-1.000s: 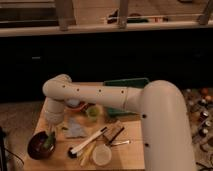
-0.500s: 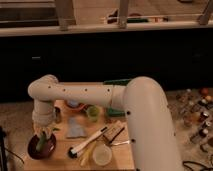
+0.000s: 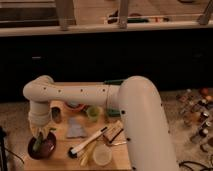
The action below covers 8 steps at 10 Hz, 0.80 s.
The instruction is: Place pepper in purple bowl
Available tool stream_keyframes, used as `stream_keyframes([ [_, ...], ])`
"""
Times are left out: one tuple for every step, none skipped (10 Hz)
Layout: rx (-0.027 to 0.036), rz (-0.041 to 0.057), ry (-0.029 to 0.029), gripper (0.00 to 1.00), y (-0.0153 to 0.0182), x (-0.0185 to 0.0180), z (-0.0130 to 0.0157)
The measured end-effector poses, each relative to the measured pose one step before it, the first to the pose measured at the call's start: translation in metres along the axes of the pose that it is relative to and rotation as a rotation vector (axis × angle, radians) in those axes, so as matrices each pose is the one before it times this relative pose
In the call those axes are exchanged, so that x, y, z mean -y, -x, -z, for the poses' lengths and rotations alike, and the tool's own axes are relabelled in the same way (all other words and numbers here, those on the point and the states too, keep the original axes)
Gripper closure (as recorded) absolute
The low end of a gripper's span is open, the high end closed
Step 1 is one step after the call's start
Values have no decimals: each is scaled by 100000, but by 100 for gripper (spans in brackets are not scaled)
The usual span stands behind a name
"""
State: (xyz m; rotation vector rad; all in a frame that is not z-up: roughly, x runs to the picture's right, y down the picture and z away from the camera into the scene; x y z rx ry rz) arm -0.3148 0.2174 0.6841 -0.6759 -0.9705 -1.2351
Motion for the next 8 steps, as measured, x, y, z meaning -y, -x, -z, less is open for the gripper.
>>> stream_keyframes([
  [-208, 472, -272, 100, 71, 268, -133],
  [-150, 318, -195, 100, 52, 175, -65],
  [-50, 60, -221, 97, 6, 65, -11],
  [117, 95, -309, 90, 14, 56, -36],
  [370, 481, -817, 77, 113, 166, -32],
  [113, 64, -473, 69, 0, 24, 57],
  [187, 128, -358, 60, 38, -20, 37],
  [288, 202, -473, 48, 73, 3, 21],
])
